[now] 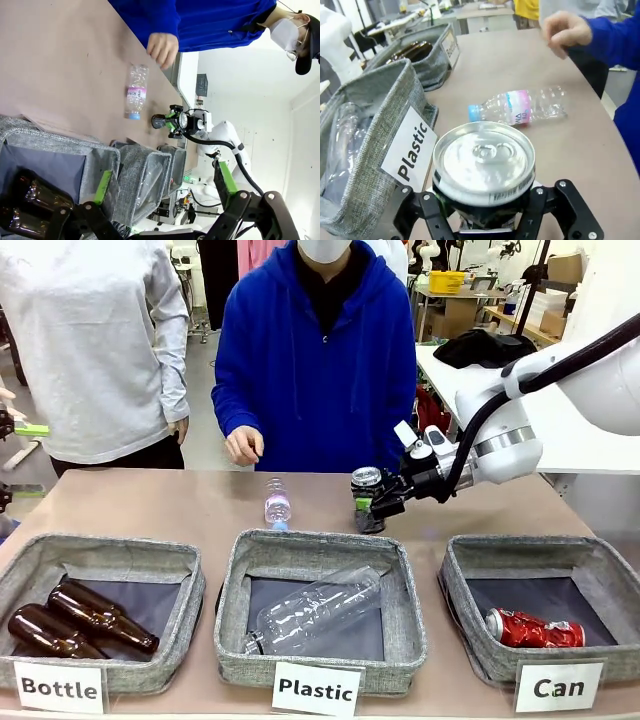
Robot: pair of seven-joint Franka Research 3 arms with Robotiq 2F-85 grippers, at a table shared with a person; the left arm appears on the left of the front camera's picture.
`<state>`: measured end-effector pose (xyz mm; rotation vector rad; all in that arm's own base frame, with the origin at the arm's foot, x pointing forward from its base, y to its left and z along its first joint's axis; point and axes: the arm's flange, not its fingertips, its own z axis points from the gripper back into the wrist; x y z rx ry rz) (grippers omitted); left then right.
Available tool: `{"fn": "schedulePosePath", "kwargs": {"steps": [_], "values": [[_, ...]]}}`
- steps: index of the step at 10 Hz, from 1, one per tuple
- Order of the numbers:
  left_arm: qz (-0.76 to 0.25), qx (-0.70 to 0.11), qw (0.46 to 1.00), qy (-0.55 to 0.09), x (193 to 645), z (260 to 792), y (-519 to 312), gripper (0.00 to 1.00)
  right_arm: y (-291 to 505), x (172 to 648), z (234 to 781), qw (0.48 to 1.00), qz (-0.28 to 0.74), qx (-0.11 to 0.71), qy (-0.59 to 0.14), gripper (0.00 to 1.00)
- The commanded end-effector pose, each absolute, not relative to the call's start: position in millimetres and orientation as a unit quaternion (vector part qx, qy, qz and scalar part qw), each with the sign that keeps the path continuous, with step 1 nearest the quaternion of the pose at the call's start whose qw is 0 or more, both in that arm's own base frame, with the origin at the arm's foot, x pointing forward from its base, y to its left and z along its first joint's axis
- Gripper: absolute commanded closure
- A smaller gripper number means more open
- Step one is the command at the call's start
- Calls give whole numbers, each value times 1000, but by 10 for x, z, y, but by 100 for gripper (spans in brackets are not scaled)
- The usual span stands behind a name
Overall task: Sort the can waste into the basket.
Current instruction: Pick up the can waste from the table and place it in the right Fabric basket.
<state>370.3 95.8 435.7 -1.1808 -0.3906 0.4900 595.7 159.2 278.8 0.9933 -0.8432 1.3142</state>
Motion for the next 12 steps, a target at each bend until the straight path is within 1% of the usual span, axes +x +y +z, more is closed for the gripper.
{"fn": "schedulePosePath", "kwargs": {"steps": [1, 2, 3, 5, 6, 7, 8, 9, 10, 11, 12], "values": [[228, -548, 786, -173, 3664, 4369, 977, 0, 1362, 5840, 3221, 594, 578, 397, -394, 100], [228, -548, 786, -173, 3664, 4369, 977, 0, 1148, 5694, 3582, 607, 583, 375, -388, 100], [228, -548, 786, -173, 3664, 4369, 977, 0, 956, 5518, 3885, 625, 594, 360, -357, 100], [228, -548, 786, -173, 3664, 4369, 977, 0, 580, 5045, 4378, 644, 627, 352, -261, 100], [228, -548, 786, -173, 3664, 4369, 977, 0, 409, 4742, 4556, 661, 652, 304, -213, 100], [228, -548, 786, -173, 3664, 4369, 977, 0, 288, 4487, 4632, 670, 676, 269, -148, 100], [228, -548, 786, -173, 3664, 4369, 977, 0, 224, 4289, 4670, 685, 678, 244, -106, 100], [228, -548, 786, -173, 3664, 4369, 977, 0, 193, 4121, 4666, 718, 661, 208, -63, 100], [228, -548, 786, -173, 3664, 4369, 977, 0, 193, 4020, 4636, 740, 648, 181, -27, 100], [228, -548, 786, -173, 3664, 4369, 977, 0, 216, 3944, 4559, 771, 618, 154, 10, 100], [228, -548, 786, -173, 3664, 4369, 977, 0, 261, 3908, 4492, 789, 598, 134, 38, 100]]}}
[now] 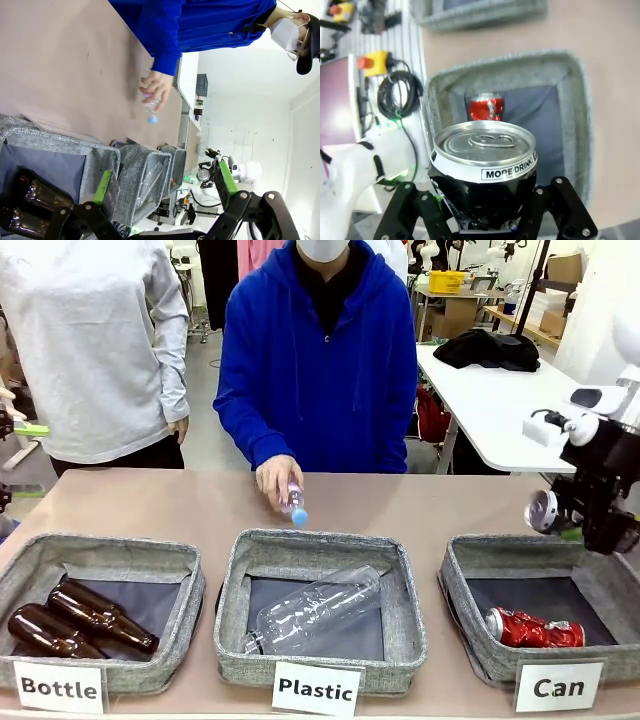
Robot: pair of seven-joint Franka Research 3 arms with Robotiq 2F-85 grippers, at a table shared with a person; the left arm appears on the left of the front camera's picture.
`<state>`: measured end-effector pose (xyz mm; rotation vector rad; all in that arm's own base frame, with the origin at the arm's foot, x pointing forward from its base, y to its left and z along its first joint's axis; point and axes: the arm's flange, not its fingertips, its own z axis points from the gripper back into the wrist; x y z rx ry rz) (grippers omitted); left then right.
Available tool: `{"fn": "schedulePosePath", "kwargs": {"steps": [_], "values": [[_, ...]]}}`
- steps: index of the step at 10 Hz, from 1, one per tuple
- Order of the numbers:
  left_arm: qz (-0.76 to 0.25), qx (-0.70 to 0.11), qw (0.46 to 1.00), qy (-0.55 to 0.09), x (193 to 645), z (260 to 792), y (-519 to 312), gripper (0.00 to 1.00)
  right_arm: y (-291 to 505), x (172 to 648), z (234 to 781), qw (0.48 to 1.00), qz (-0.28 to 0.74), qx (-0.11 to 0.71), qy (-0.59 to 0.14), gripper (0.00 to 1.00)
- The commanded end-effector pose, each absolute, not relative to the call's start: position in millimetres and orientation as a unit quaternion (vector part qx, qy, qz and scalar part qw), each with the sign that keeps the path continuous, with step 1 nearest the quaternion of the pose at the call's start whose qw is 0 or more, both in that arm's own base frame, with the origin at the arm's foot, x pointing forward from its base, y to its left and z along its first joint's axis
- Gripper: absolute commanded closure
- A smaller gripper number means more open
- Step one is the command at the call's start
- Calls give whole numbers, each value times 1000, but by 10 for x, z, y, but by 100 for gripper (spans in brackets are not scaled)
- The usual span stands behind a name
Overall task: Sort the can waste into the basket.
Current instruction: Pick up the can waste from the table and place it in the right Fabric basket.
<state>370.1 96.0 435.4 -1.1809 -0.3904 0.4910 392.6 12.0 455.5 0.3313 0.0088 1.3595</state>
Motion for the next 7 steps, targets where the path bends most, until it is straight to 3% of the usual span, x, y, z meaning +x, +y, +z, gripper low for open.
{"fn": "schedulePosePath", "kwargs": {"steps": [1, 6, 7], "values": [[228, -548, 786, -173, 3664, 4369, 977, 0, 282, 3882, 4440, 786, 602, 128, 65, 100], [228, -548, 786, -173, 3664, 4369, 977, 0, 255, 3901, 4427, 793, 592, 127, 76, 100], [228, -548, 786, -173, 3664, 4369, 977, 0, 236, 3902, 4426, 791, 592, 131, 84, 39]]}}
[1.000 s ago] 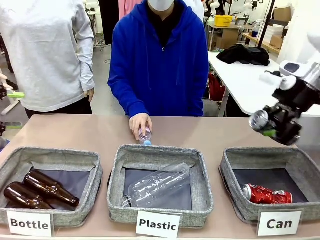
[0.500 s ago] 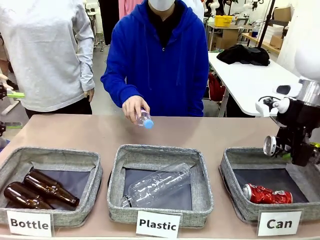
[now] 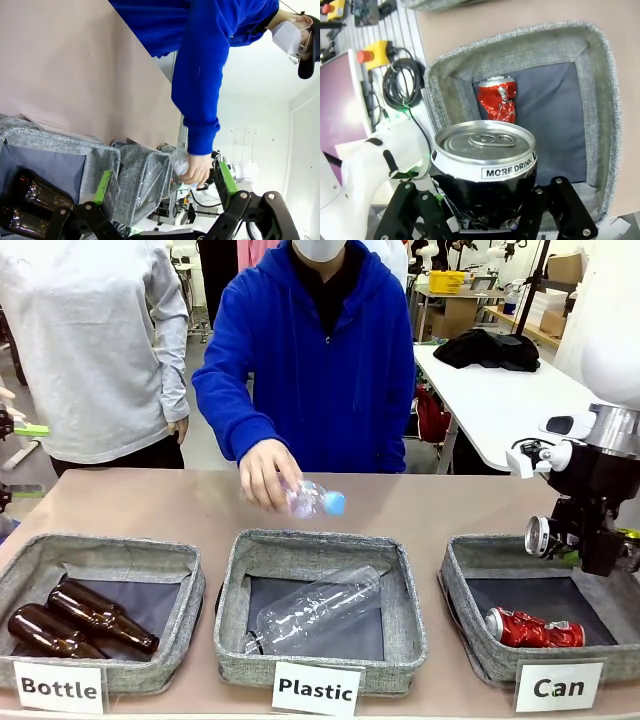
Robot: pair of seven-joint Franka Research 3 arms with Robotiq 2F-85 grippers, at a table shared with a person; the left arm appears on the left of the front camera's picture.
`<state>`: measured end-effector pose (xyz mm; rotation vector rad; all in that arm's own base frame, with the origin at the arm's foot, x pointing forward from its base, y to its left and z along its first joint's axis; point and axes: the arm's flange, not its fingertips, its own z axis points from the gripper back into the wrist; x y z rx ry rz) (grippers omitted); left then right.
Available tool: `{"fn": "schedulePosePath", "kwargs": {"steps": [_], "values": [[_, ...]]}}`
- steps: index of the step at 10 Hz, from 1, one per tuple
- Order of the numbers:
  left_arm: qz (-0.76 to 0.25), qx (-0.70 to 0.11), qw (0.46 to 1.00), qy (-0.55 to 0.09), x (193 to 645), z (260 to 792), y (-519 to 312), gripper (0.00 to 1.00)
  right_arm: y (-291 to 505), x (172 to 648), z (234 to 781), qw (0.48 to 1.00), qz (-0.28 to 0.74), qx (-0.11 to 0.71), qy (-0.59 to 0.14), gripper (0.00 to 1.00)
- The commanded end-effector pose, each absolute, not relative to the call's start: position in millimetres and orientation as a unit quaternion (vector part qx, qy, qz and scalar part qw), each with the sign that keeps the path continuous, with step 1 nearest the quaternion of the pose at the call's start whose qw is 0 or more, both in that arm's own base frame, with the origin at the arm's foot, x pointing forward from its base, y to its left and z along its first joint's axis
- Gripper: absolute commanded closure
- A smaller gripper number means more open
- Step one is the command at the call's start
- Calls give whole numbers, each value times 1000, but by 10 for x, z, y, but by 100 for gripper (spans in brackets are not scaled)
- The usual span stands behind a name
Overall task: Sort the can waste into the basket.
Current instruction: Pick up the can waste from the table and place it in the right Fabric basket.
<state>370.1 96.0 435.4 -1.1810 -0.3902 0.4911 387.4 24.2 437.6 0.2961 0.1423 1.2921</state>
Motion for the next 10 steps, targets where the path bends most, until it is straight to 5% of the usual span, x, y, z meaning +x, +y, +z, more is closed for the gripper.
{"fn": "schedulePosePath", "kwargs": {"steps": [1, 2, 3, 4, 10], "values": [[228, -548, 786, -173, 3664, 4369, 977, 0, 226, 3902, 4440, 792, 590, 132, 86, 39], [228, -548, 786, -173, 3664, 4369, 977, 0, 221, 3903, 4443, 793, 588, 134, 86, 0], [228, -548, 786, -173, 3664, 4369, 977, 0, 210, 3922, 4446, 801, 577, 134, 86, 38], [228, -548, 786, -173, 3664, 4369, 977, 0, 203, 3931, 4450, 802, 575, 136, 86, 0], [228, -548, 786, -173, 3664, 4369, 977, 0, 171, 3953, 4488, 837, 520, 164, 32, 0]]}}
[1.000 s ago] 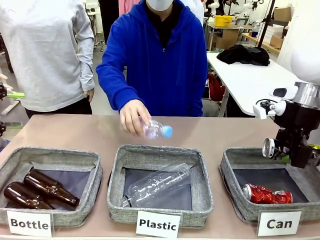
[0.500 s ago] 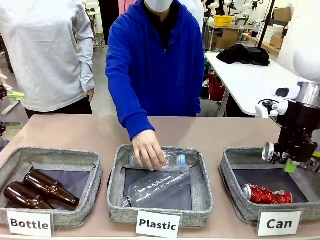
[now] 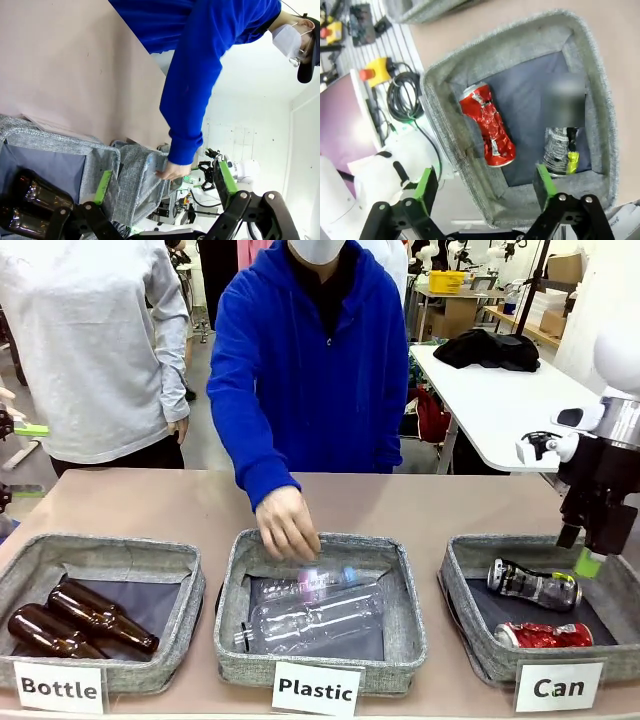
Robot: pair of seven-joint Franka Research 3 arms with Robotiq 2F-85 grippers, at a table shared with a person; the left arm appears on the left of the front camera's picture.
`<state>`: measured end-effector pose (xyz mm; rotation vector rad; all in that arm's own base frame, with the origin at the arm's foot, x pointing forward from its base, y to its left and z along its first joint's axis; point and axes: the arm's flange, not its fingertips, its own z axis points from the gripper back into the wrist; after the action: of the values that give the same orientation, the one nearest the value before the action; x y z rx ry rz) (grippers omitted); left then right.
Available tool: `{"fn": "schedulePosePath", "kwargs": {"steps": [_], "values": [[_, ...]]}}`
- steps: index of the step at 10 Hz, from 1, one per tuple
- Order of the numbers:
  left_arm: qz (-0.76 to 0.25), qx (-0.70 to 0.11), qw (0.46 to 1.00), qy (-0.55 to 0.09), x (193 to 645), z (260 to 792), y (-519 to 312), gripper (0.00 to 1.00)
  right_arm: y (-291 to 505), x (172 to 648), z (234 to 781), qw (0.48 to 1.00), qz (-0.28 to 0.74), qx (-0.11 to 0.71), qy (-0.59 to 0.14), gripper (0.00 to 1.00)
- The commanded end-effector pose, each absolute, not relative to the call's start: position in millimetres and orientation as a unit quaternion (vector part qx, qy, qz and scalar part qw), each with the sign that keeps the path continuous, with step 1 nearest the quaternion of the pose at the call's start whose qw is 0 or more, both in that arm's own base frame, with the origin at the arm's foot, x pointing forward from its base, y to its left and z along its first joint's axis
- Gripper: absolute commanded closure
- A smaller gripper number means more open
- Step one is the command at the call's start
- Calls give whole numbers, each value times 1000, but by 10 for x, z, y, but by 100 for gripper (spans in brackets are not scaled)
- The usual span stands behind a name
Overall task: Sort the can waste into the basket.
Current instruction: Pick up the can waste from the table and place it in the right Fabric basket.
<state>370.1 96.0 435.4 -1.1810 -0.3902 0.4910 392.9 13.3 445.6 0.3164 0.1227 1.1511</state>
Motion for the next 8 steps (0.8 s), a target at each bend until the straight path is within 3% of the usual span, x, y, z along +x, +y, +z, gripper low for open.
{"fn": "schedulePosePath", "kwargs": {"steps": [1, 3, 4, 6, 8], "values": [[228, -548, 786, -173, 3664, 4369, 977, 0, 127, 3944, 4527, 844, 486, 227, -16, 0], [228, -548, 786, -173, 3664, 4369, 977, 0, -46, 3897, 4497, 827, 359, 425, -77, 0], [228, -548, 786, -173, 3664, 4369, 977, 0, -110, 3876, 4458, 829, 273, 482, -77, 0], [228, -548, 786, -173, 3664, 4369, 977, 0, -238, 3773, 4358, 809, 180, 547, -120, 0], [228, -548, 786, -173, 3664, 4369, 977, 0, -319, 3803, 4266, 799, 96, 588, -84, 0]]}}
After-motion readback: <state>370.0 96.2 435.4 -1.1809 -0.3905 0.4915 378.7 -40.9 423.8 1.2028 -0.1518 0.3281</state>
